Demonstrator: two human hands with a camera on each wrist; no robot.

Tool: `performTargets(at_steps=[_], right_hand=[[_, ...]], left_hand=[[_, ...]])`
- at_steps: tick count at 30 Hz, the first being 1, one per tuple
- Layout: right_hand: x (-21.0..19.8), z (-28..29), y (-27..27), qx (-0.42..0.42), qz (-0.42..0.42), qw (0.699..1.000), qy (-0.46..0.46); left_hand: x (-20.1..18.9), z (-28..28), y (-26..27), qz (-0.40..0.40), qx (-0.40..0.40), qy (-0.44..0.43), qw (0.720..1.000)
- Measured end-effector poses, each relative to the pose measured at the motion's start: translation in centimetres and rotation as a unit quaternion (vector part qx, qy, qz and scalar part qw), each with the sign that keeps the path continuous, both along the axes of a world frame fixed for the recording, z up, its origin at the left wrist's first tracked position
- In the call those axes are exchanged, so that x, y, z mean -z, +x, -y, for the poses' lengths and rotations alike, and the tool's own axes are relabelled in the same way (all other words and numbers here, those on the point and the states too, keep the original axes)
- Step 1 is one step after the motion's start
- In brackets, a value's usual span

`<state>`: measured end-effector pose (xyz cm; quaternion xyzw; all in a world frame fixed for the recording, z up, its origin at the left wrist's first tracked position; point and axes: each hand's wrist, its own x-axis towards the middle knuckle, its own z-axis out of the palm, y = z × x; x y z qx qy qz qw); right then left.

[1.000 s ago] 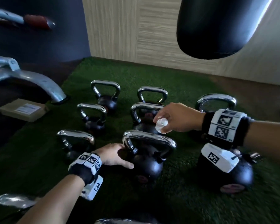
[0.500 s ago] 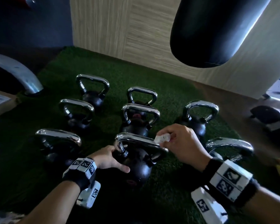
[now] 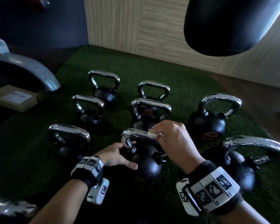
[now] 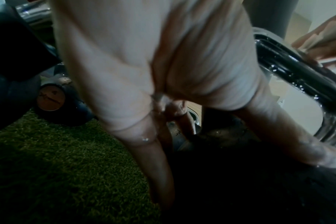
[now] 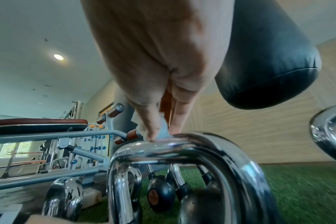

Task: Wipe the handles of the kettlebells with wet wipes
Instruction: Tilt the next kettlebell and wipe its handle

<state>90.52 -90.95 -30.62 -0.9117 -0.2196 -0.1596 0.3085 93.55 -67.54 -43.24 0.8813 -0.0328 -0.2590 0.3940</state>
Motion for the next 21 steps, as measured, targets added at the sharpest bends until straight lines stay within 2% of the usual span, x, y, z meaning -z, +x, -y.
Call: performTargets(at_steps=[4,9,14,21], right_hand=[[-0.1,0.5,0.0,0.021,-0.032,0.999,-0.036],[0.5,2.2,-0.9,0.063,-0.02,0.998,-0.014],[0.8,0.8,-1.3,0.035,-0.006,0.999,-0.022],[2.6,3.9,-4.0,0.122,0.086,0.984,0.095]], left_hand=[[1.1,-0.2,0.2,0.012,-0.003,-0.002,1.0],[1.3,-0.1,0.1,0.012,-0.005,-0.026,1.0],[1.5,-0.2,0.1,0.005,-0.009,-0.042,0.999],[4.1,-0.7,0.7,0.013,-0.027,-0.02,0.999]])
